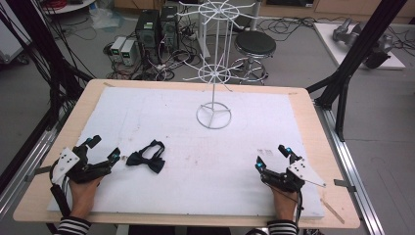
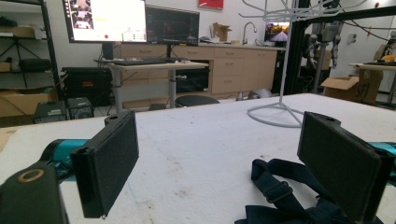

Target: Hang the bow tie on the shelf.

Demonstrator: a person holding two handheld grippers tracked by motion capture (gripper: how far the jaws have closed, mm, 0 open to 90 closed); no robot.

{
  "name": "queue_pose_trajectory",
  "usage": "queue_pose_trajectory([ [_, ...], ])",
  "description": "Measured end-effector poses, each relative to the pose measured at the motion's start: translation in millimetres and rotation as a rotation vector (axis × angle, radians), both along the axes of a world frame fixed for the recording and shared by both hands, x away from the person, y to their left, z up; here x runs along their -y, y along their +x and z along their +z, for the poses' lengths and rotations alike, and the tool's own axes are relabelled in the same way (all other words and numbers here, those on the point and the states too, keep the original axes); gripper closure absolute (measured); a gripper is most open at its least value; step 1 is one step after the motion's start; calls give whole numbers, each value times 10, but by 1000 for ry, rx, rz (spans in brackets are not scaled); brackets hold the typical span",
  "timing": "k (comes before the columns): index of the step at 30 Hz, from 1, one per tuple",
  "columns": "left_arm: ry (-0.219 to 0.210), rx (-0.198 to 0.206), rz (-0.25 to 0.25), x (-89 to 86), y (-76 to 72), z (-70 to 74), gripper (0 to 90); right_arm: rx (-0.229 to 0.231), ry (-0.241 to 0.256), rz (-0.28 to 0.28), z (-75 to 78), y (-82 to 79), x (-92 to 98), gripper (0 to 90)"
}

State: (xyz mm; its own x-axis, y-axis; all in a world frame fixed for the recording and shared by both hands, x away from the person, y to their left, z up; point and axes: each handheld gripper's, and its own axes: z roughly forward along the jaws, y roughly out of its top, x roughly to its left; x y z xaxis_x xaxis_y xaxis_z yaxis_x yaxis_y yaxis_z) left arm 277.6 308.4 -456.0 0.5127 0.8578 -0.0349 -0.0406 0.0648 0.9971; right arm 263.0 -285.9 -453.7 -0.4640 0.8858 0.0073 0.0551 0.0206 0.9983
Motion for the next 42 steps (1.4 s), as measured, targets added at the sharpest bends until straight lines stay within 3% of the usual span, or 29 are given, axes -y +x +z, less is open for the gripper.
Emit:
queue_pose_trajectory([
  [17,20,-6,1,21,5,3,132,11,5,-14,-3,-14,-2,101],
  [23,19,-41,3,16,36,18,131,9,2,-14,-2,-18,-5,101],
  [24,34,-57,0,19,47,37,131,10,0,-15,-3,-18,-5,102],
  [32,83,-61,-1,45,90,280,132,9,2,-17,-3,-19,-6,102],
  [34,137,-80,-12,85,117,400,135,8,3,-17,-3,-19,-6,102],
  [35,137,-80,-12,85,117,400,137,8,3,-17,-3,-19,-6,102],
  [36,177,-93,-21,129,146,483,137,8,3,-16,-3,-19,-6,102],
  [41,222,-133,-33,196,211,594,141,8,2,-17,-3,-19,-6,101],
  [42,254,-162,-45,246,250,642,141,10,3,-19,-2,-17,-5,101],
])
